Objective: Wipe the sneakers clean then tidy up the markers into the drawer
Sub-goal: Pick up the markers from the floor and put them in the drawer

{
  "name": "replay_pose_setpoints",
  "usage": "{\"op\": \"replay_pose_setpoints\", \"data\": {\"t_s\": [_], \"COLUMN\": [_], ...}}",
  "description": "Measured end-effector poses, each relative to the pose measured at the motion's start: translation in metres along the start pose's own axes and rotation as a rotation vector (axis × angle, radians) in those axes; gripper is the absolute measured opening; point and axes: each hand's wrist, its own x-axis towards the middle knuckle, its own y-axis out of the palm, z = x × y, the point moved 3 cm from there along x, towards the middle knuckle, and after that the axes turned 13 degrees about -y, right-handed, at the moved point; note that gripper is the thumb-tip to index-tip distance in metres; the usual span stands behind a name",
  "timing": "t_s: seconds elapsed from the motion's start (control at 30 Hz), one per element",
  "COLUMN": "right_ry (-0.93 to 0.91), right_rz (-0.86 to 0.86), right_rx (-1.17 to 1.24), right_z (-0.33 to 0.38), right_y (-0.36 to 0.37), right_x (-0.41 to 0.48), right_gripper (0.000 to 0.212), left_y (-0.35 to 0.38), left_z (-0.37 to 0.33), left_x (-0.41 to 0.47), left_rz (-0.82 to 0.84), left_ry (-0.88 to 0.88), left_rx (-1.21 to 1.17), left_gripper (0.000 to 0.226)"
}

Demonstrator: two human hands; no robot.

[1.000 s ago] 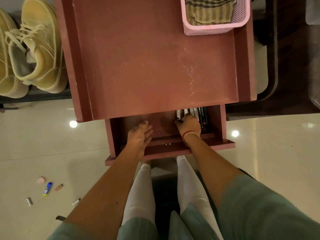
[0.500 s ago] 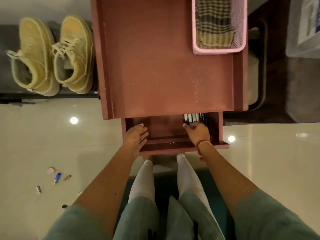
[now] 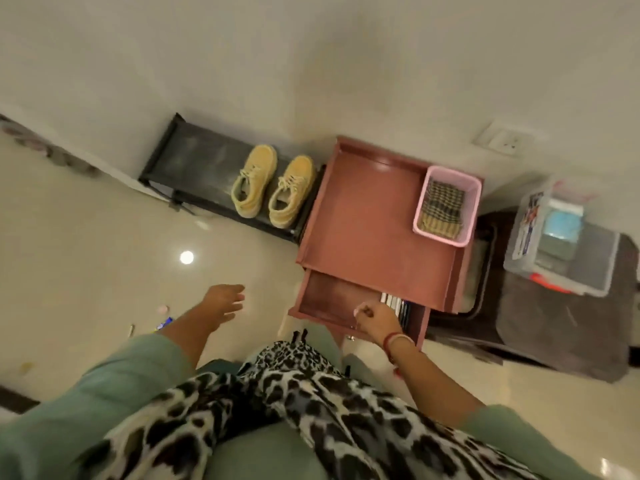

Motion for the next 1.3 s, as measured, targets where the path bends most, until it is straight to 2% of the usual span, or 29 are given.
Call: {"op": "replay_pose_setpoints", "data": {"t_s": [0.07, 0.17, 0.3, 0.5, 0.77, 0.87, 0.93, 1.0, 1.1, 1.3], "right_ry": [-0.019, 0.014, 0.044, -0.040, -0.159, -0.224, -0.270, -0.291, -0.351, -0.479], "right_rz": [-0.009, -0.113, -0.269, -0.154, 0.191, 0.384, 0.444, 0.476, 0.615, 0.876], "right_rx": [-0.026, 0.015, 0.179, 0.055, -0.184, -0.314, -0.365, -0.376, -0.455, -0.564], "right_z": [0.008, 0.014, 0.052, 0.156, 0.335, 0.395, 0.431, 0.461, 0.500, 0.559], "right_y": [-0.017, -0.040, -0.057, -0.025, 0.150, 0.229, 0.275, 0.309, 0.380, 0.507], "right_x": [0.012, 0.034, 0.056, 0.115, 0.193, 0.218, 0.228, 0.229, 0.224, 0.195], "right_gripper": [0.009, 0.016, 0.021, 0.016, 0.017, 0.020, 0.017, 0.013, 0.016, 0.012], "left_y": [-0.007, -0.008, -0.014, -0.081, -0.254, -0.322, -0.358, -0.376, -0.393, -0.401], "left_z": [-0.006, -0.003, 0.020, 0.035, 0.033, 0.035, 0.042, 0.045, 0.069, 0.123], "left_x": [-0.010, -0.018, -0.016, 0.006, 0.053, 0.065, 0.073, 0.074, 0.072, 0.075], "left_rz": [-0.010, 0.045, 0.079, 0.074, 0.008, -0.041, -0.084, -0.112, -0.136, -0.171], "left_ry": [0.045, 0.061, -0.019, -0.096, -0.159, -0.100, -0.063, -0.065, -0.101, -0.198], "left_rx": [-0.087, -0.215, -0.321, -0.515, -0.846, -1.006, -1.107, -1.154, -1.280, -1.588], "left_gripper": [0.009, 0.023, 0.026, 0.016, 0.027, 0.018, 0.019, 0.012, 0.003, 0.017]}}
